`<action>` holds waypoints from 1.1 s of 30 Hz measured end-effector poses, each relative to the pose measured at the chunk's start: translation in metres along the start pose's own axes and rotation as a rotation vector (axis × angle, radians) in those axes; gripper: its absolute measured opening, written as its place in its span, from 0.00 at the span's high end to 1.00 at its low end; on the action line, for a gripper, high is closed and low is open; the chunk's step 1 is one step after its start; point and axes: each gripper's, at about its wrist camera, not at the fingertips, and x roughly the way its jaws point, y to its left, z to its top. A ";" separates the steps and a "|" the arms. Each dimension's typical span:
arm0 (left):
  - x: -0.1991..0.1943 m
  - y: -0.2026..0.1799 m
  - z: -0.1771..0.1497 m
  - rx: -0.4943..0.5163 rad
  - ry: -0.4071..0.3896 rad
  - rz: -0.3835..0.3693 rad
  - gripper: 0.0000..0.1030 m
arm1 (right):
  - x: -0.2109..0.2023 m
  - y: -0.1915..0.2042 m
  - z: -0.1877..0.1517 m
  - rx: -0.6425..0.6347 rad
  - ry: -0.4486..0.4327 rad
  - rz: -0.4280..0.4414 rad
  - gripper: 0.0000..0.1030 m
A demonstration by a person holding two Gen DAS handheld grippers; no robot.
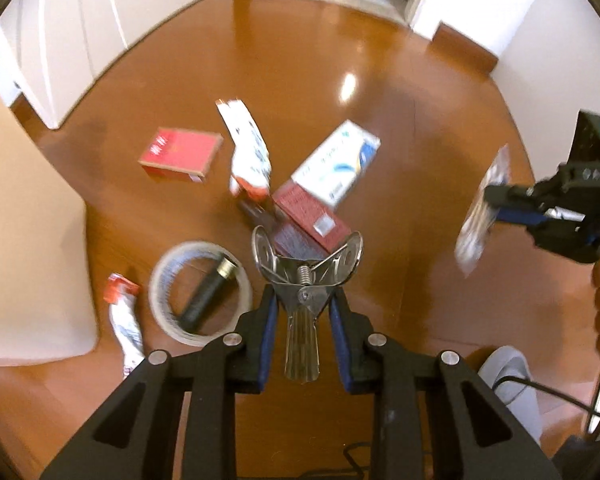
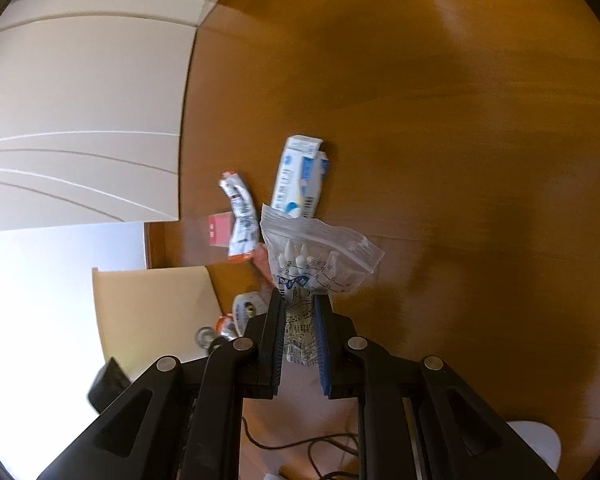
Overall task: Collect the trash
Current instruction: 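Grasp the metal clip with the left tool and drop it into the wastebasket, then release the cotton-swab bag into the wastebasket with the right tool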
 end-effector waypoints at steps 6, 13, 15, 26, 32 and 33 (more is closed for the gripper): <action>-0.065 0.021 0.021 -0.083 -0.099 0.014 0.76 | 0.002 0.037 -0.006 -0.064 0.022 -0.008 0.85; -0.192 0.072 0.047 -0.163 -0.275 0.109 0.76 | -0.038 0.132 -0.022 -0.209 0.000 -0.008 0.85; -0.221 0.104 0.052 -0.210 -0.300 0.148 0.76 | -0.051 0.163 -0.030 -0.255 -0.002 0.000 0.85; -0.222 0.234 0.030 -0.453 -0.194 0.259 0.40 | -0.075 0.290 -0.067 -0.427 0.036 -0.031 0.85; -0.276 0.238 0.005 -0.494 -0.218 0.248 0.38 | -0.049 0.347 -0.096 -0.508 0.108 -0.063 0.85; -0.290 0.235 0.001 -0.492 -0.216 0.251 0.38 | -0.043 0.358 -0.101 -0.521 0.119 -0.060 0.85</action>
